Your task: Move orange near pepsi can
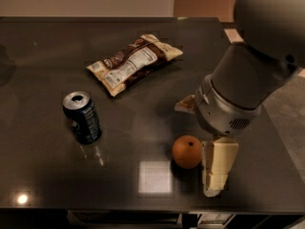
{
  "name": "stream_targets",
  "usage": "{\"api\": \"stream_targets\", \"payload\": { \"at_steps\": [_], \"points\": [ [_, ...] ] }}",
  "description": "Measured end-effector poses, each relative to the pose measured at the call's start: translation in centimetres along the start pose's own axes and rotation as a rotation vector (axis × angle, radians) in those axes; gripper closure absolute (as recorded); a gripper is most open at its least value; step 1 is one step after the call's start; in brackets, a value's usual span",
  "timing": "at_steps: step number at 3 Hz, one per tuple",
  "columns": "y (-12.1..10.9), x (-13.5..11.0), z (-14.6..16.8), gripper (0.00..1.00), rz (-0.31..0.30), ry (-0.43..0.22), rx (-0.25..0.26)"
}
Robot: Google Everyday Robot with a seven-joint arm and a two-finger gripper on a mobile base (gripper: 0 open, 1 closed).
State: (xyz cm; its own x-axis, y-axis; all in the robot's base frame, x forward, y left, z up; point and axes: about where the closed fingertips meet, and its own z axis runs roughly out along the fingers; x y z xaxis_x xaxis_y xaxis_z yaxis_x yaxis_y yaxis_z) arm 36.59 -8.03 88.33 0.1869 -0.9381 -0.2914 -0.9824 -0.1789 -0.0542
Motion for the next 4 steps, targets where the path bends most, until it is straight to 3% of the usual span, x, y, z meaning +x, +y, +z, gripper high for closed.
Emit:
{"api": "stream_targets", "payload": {
  "at_steps": [2, 3, 4],
  "points": [
    [0.0, 0.0, 2.3, 0.02, -0.042, 0.013, 0.015],
    [-0.5, 0.7, 3.3, 0.24, -0.042, 0.036, 0.015],
    [-1.0, 1.3, 3.8, 0.34, -0.033, 0.049, 0.008]
  ]
}}
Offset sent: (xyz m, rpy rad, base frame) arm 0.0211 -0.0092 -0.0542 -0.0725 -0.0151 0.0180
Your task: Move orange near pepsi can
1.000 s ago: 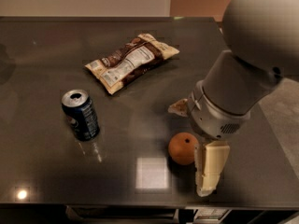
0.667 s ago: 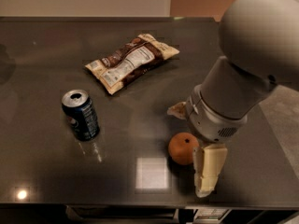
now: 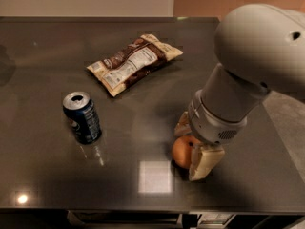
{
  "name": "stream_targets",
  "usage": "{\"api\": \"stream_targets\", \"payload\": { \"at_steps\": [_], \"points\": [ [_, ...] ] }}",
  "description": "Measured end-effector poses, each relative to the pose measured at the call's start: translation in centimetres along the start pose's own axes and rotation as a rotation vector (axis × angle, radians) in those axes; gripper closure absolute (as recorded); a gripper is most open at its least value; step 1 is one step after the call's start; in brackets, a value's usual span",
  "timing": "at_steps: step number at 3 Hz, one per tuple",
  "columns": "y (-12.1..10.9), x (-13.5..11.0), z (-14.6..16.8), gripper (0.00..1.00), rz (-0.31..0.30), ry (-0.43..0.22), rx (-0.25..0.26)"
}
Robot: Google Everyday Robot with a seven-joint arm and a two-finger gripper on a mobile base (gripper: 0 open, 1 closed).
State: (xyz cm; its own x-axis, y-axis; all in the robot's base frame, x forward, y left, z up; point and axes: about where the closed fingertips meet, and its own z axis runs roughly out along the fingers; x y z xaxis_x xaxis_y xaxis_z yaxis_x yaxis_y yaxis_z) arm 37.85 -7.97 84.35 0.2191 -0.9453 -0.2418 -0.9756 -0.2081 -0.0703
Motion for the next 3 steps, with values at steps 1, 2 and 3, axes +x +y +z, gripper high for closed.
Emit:
{"api": "stream_targets", "payload": {
  "at_steps": [1, 2, 3],
  "points": [
    [-0.8, -0.1, -0.3, 0.57, 0.013, -0.005, -0.010],
    [-1.9, -2.4, -1.5, 0.81, -0.006, -0.030, -0.017],
    [-2.9, -5.5, -2.2, 1.00, -0.041, -0.064, -0.027]
  ]
}}
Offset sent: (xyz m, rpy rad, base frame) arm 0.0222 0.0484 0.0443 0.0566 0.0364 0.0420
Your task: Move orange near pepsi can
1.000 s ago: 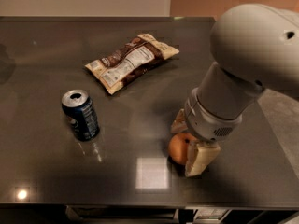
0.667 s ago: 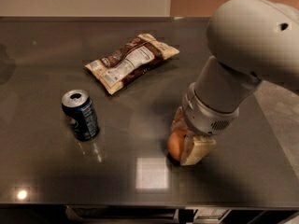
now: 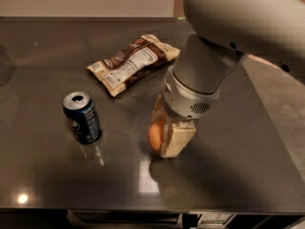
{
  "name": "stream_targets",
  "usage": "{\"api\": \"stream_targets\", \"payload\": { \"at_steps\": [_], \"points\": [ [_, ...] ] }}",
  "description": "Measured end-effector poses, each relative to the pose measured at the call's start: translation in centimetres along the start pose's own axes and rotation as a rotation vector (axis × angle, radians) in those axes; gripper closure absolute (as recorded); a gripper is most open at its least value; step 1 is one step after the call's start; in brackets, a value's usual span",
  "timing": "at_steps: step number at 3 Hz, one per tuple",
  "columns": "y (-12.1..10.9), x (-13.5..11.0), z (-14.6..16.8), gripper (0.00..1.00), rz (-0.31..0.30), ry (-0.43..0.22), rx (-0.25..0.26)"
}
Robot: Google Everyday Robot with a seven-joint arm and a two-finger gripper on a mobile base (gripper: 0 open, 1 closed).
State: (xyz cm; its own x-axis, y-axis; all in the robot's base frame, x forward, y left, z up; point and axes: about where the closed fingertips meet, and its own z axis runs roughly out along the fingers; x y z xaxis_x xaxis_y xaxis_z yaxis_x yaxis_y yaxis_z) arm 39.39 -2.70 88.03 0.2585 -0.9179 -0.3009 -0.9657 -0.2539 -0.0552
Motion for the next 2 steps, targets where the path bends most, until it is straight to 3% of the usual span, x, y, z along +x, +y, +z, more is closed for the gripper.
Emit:
{"api": "stream_targets", "payload": {
  "at_steps": [2],
  "points": [
    [-2.3, -6.3, 2.9, 1.00, -0.046, -0.036, -0.031]
  ]
}}
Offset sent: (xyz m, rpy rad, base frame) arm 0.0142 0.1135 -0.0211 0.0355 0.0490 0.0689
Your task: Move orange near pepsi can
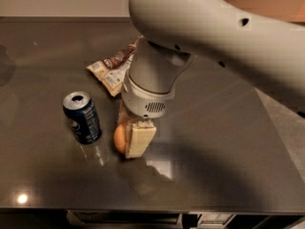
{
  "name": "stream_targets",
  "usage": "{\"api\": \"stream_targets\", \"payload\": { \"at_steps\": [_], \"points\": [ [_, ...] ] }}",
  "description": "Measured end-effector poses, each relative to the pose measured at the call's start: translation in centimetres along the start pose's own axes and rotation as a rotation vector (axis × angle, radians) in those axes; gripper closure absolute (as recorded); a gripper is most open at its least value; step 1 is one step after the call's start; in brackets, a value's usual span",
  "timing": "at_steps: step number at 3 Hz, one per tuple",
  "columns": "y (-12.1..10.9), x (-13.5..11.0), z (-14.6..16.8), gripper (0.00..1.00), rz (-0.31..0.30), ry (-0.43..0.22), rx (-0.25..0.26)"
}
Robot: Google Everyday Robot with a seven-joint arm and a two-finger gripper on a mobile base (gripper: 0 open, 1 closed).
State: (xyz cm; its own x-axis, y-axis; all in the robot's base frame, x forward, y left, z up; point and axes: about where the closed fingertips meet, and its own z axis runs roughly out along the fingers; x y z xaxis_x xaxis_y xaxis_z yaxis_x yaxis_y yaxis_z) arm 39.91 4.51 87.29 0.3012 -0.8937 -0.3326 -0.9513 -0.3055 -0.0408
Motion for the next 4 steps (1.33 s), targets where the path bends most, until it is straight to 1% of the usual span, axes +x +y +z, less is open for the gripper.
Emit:
{"api": "stream_targets", "payload": {
  "at_steps": [1, 2, 4],
  "points": [
    [-1.8, -1.5, 1.7, 1.00, 0.008, 0.008, 0.007],
    [-3.4, -2.0, 2.6, 0.83, 0.029, 0.027, 0.022],
    [-5.1, -1.3, 3.7, 0.37, 0.073, 0.051, 0.038]
  ]
}}
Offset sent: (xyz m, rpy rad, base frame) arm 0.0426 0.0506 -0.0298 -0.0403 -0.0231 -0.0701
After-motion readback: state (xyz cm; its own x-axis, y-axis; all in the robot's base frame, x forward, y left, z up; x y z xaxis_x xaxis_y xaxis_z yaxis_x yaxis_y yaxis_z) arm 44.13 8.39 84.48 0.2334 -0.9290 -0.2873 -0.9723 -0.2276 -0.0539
